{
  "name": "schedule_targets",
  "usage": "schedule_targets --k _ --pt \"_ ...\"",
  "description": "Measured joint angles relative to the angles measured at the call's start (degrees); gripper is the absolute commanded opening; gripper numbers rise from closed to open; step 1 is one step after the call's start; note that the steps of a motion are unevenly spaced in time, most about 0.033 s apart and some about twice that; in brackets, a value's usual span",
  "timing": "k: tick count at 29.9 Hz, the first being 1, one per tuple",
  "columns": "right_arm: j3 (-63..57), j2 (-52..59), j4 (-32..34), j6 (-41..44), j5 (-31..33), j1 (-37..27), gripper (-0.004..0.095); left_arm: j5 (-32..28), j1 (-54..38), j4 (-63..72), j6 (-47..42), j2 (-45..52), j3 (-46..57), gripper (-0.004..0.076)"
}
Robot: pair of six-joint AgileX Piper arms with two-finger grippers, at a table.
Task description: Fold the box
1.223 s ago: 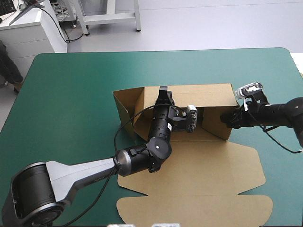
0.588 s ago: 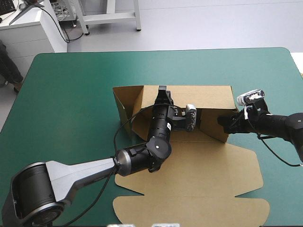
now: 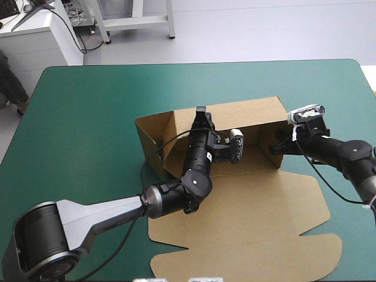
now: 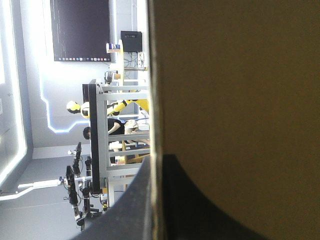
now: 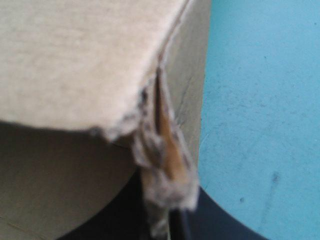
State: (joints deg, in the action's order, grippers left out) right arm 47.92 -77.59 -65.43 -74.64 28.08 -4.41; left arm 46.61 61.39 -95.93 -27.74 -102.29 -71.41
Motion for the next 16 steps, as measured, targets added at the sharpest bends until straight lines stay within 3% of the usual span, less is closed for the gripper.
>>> schedule_targets --k 7,16 --pt "-0.1 0.0 0.7 2.1 -6.6 6.2 0.0003 1.3 -0.1 0.7 0.0 0.0 0.0 -0.0008" --pt "0.1 0.0 6.4 9.0 -7.0 7.2 0.0004 0.9 -0.1 0.7 0.0 0.0 0.0 -0.0006"
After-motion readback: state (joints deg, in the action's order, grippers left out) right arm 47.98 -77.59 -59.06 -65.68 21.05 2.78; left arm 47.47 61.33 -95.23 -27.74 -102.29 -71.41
